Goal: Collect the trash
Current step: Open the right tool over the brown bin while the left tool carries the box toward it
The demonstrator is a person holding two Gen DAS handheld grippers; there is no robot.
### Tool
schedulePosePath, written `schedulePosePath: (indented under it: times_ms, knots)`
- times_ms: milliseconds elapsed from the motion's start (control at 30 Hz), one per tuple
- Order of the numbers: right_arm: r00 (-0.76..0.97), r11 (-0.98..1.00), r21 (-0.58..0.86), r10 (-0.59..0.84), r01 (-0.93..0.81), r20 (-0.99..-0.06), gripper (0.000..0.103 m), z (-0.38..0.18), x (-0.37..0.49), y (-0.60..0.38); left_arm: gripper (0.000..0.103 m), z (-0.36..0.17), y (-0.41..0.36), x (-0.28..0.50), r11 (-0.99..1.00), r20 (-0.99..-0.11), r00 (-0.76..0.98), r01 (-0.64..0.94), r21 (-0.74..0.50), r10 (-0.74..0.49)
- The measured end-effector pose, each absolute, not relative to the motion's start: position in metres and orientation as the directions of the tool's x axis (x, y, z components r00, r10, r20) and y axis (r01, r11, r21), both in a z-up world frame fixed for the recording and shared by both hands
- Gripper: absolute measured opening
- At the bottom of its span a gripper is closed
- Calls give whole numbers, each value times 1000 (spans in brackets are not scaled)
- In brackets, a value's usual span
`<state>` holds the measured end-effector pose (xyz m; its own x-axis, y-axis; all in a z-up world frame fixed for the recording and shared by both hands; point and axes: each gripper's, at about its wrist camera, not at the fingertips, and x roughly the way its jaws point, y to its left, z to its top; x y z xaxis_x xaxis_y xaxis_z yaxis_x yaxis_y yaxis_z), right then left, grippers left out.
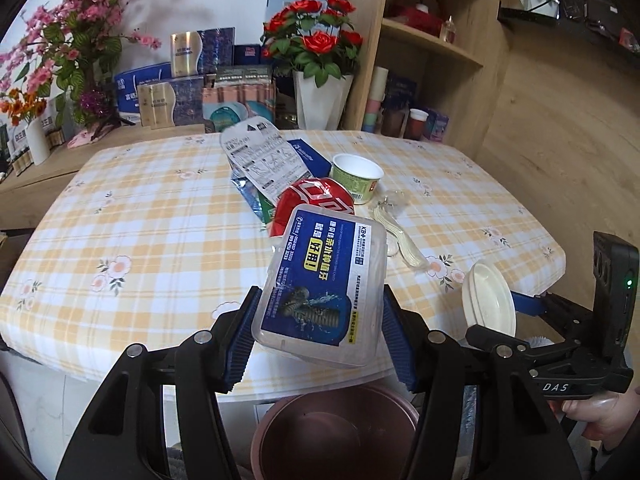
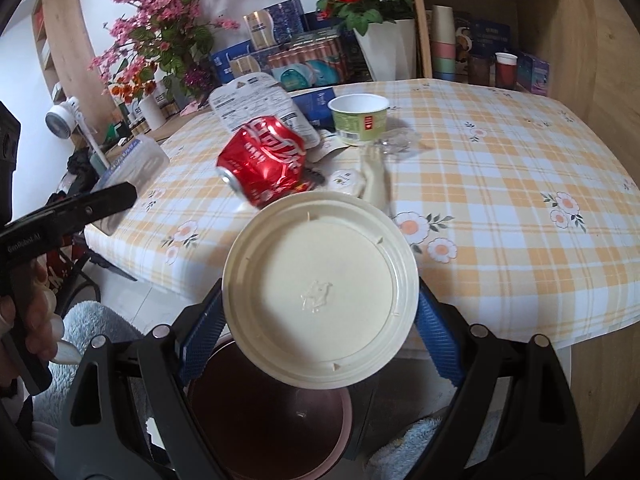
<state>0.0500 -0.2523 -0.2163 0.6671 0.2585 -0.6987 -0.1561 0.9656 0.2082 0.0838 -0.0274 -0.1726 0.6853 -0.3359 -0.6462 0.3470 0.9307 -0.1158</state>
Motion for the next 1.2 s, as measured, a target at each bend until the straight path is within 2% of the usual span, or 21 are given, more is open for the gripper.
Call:
schedulePosePath:
  times_ms: [267, 633, 1000, 1200]
  knots:
    - [662, 967, 174, 256, -189, -704, 87, -206, 35, -232, 57, -155, -3, 61, 929, -604, 712, 336, -155, -358]
    - [653, 958, 158, 279, -240, -704, 87, -198, 19, -211, 57, -134, 29, 30, 944, -562, 760, 291, -154, -326]
    - [621, 938, 186, 333, -291, -709, 90, -208, 19, -197, 57, -143, 48, 25, 946, -571, 754, 257, -196, -323]
    - [639, 934, 196, 347, -298, -686, 95, -207, 18, -196, 57, -148, 42, 26, 942, -573, 748, 271, -197, -335]
